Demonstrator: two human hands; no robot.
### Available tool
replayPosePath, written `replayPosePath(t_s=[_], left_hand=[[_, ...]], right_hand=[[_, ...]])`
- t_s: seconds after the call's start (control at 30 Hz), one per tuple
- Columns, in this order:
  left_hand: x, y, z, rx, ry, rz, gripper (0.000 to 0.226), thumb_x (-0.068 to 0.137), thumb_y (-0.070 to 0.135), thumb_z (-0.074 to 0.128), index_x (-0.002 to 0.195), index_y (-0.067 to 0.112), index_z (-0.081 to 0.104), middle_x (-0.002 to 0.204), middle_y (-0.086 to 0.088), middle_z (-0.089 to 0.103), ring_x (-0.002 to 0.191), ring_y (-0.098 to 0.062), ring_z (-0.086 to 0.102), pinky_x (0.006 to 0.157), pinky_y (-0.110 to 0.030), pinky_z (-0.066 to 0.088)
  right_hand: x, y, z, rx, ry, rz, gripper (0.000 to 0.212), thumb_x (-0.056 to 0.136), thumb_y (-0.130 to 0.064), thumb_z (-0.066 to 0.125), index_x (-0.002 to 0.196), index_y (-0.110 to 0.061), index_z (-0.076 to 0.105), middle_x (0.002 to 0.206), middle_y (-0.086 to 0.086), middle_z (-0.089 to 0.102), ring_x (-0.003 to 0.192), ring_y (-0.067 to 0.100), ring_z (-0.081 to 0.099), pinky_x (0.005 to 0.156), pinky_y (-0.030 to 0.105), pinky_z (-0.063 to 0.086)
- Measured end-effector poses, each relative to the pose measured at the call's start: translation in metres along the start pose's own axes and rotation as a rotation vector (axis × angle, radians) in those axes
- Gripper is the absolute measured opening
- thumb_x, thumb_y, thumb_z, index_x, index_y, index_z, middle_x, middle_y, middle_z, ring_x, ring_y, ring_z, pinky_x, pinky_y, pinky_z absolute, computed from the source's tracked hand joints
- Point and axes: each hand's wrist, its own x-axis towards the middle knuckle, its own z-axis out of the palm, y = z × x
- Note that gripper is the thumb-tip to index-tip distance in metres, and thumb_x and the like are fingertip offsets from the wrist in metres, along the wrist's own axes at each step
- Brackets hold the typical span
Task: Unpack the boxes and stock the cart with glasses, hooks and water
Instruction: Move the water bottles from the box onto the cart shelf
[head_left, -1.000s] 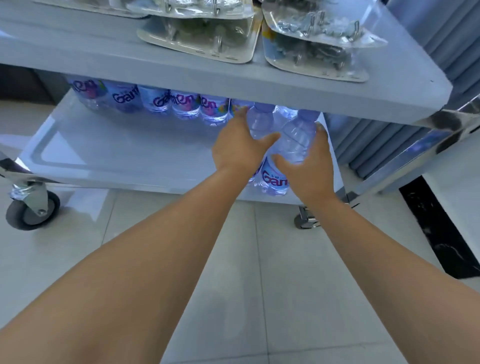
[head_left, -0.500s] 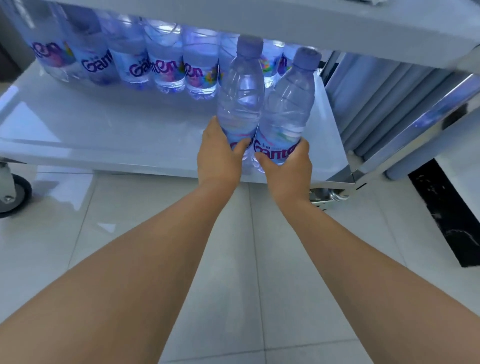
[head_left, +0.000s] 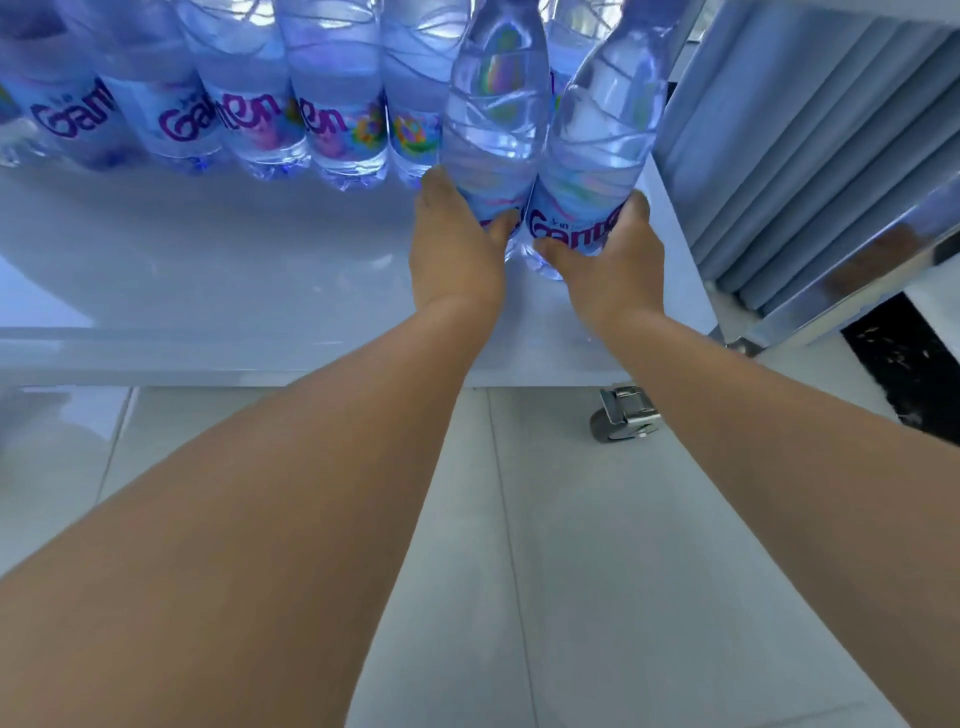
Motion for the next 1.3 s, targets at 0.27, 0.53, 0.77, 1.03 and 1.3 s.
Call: replayPosePath(t_s=[0.27, 0.53, 0.77, 1.03, 1.3], left_hand=[[0.036, 0.003, 0.041, -0.058, 0.141, -0.035, 0.055, 0.079, 0.019, 0.072, 0.124, 0.004, 0.046, 0.117, -0.013, 0.049, 0.106, -0.024, 0.049, 0.073, -0.015, 0.03], [0.052, 0.007, 0.062, -0.033, 0.184, -0.057, 0.057, 0.082, 0.022, 0.07, 0.128, 0.006, 0.04, 0.125, -0.014, 0.044, 0.115, -0.024, 0.041, 0.083, -0.016, 0.028], [0.061, 0.006, 0.071, -0.005, 0.188, -0.093, 0.056, 0.084, 0.024, 0.069, 0.122, -0.003, 0.038, 0.131, -0.015, 0.041, 0.118, -0.024, 0.039, 0.087, -0.018, 0.027], [0.065, 0.012, 0.073, -0.041, 0.172, -0.146, 0.056, 0.084, 0.024, 0.07, 0.123, 0.001, 0.037, 0.13, -0.013, 0.039, 0.117, -0.029, 0.043, 0.089, -0.024, 0.032], [0.052, 0.004, 0.059, 0.235, 0.029, -0.195, 0.045, 0.093, 0.03, 0.055, 0.13, 0.006, 0.045, 0.133, -0.012, 0.044, 0.125, -0.027, 0.041, 0.098, -0.027, 0.028]], right_hand=[[0.041, 0.007, 0.018, -0.042, 0.081, 0.011, 0.053, 0.077, -0.028, 0.073, 0.114, -0.003, 0.044, 0.114, 0.008, 0.058, 0.105, 0.025, 0.056, 0.085, 0.034, 0.046], [0.065, 0.007, 0.029, -0.102, 0.118, 0.015, 0.056, 0.079, -0.033, 0.072, 0.117, -0.005, 0.041, 0.12, 0.007, 0.056, 0.111, 0.026, 0.053, 0.086, 0.032, 0.043], [0.08, 0.006, 0.033, -0.105, 0.133, 0.023, 0.057, 0.08, -0.033, 0.072, 0.119, -0.006, 0.041, 0.121, 0.006, 0.056, 0.112, 0.026, 0.052, 0.088, 0.034, 0.045], [0.09, 0.004, 0.041, -0.125, 0.148, 0.038, 0.064, 0.083, -0.034, 0.069, 0.129, -0.006, 0.036, 0.128, 0.007, 0.05, 0.118, 0.026, 0.048, 0.088, 0.032, 0.042], [0.072, -0.003, 0.043, -0.219, -0.018, 0.108, 0.094, 0.088, -0.03, 0.063, 0.147, 0.001, -0.004, 0.152, 0.014, 0.017, 0.134, 0.029, 0.031, 0.105, 0.031, 0.029]])
